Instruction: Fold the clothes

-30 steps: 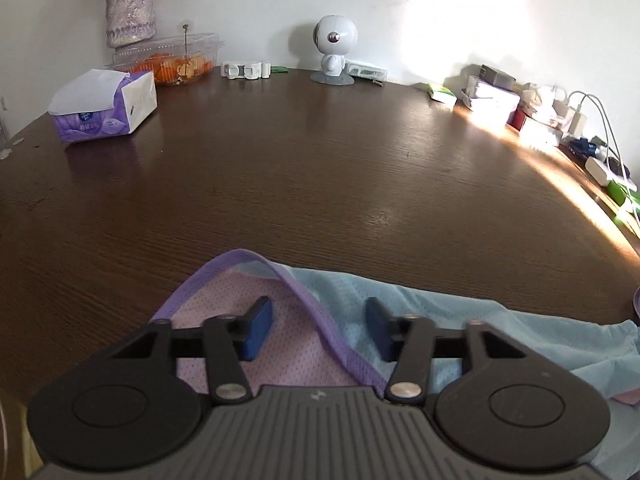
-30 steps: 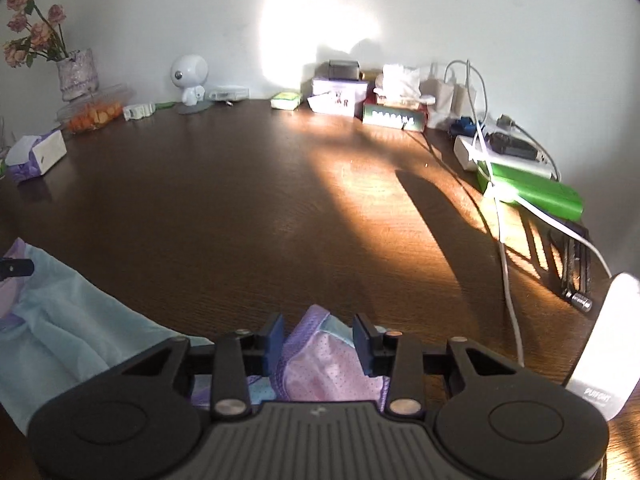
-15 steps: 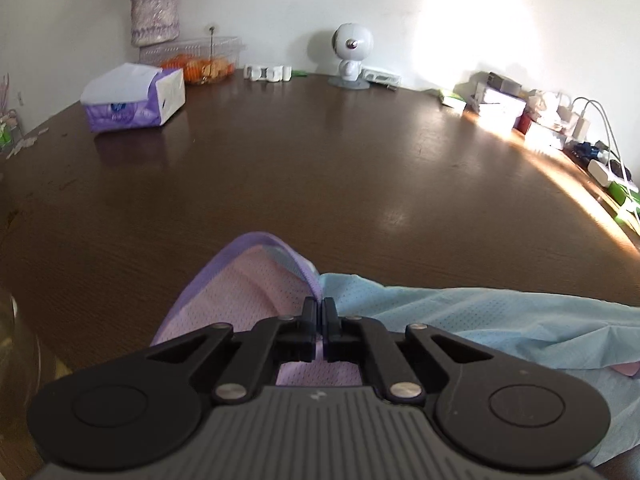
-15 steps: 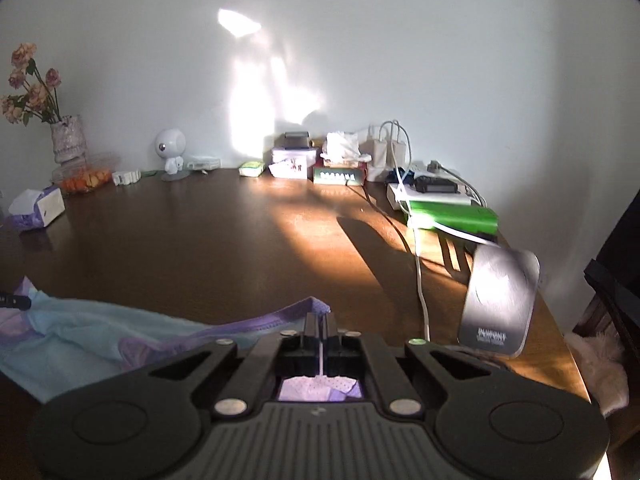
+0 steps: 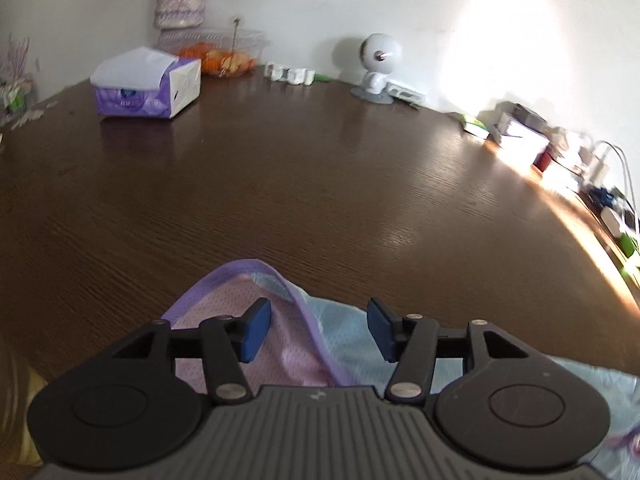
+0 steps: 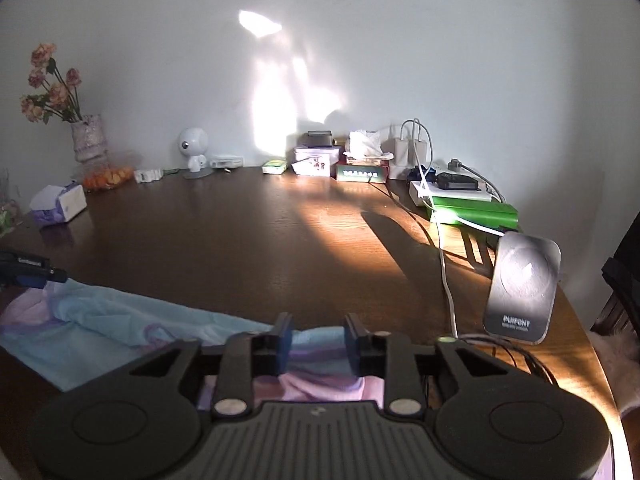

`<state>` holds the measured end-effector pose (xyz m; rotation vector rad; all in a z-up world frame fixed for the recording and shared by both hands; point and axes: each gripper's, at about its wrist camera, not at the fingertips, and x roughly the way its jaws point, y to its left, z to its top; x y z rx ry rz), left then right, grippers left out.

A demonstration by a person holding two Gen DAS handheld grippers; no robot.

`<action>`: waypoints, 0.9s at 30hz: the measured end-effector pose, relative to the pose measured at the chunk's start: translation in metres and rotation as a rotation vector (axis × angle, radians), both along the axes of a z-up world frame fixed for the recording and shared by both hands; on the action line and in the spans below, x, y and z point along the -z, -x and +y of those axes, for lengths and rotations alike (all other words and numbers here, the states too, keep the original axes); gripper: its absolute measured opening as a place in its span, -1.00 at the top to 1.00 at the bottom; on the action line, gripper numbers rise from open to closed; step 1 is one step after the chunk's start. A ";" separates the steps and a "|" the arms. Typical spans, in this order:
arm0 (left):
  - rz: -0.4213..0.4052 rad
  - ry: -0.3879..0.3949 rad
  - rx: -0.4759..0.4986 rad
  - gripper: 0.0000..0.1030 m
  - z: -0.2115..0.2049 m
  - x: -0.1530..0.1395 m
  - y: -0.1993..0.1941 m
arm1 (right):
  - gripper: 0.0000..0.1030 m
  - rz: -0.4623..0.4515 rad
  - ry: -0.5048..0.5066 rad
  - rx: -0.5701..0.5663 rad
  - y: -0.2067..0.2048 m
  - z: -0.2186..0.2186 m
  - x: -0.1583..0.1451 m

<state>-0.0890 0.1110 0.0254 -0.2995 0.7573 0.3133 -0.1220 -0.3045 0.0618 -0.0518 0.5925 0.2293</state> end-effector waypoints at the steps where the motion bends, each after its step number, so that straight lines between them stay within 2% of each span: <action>1: 0.006 0.010 -0.012 -0.07 0.002 0.001 -0.004 | 0.36 0.009 0.024 0.010 -0.014 0.007 0.002; 3: -0.005 0.014 -0.039 0.00 0.005 0.003 -0.006 | 0.36 0.062 0.031 0.029 -0.036 0.010 0.012; 4: -0.012 0.022 -0.063 0.14 0.009 0.003 -0.005 | 0.38 0.090 0.013 0.021 -0.041 0.011 0.016; 6: -0.024 0.044 -0.104 0.80 0.017 0.004 -0.003 | 0.54 0.134 -0.009 -0.008 -0.045 0.013 0.024; 9: -0.052 0.071 -0.157 0.86 0.029 0.006 0.003 | 0.62 0.180 0.017 -0.034 -0.042 0.019 0.042; 10: -0.061 0.076 -0.173 0.88 0.032 0.006 0.005 | 0.64 0.168 0.023 -0.025 -0.039 0.018 0.043; 14: -0.073 0.076 -0.202 0.88 0.036 0.007 0.007 | 0.65 0.157 0.040 0.017 -0.035 0.015 0.042; 16: -0.079 0.079 -0.218 0.82 0.036 0.006 0.009 | 0.62 0.150 0.057 0.025 -0.032 0.018 0.039; 18: -0.078 0.071 -0.222 0.29 0.033 0.004 0.009 | 0.60 0.097 0.032 -0.025 -0.022 0.025 0.028; 19: -0.084 0.066 -0.204 0.18 0.030 0.002 0.010 | 0.60 0.070 0.020 -0.049 -0.016 0.029 0.022; 24: -0.123 0.042 -0.060 0.02 0.000 -0.011 0.020 | 0.61 0.023 -0.080 -0.283 -0.001 0.067 0.015; 27: -0.110 0.012 0.093 -0.03 -0.030 -0.017 0.027 | 0.61 0.052 -0.045 -0.324 -0.006 0.089 0.030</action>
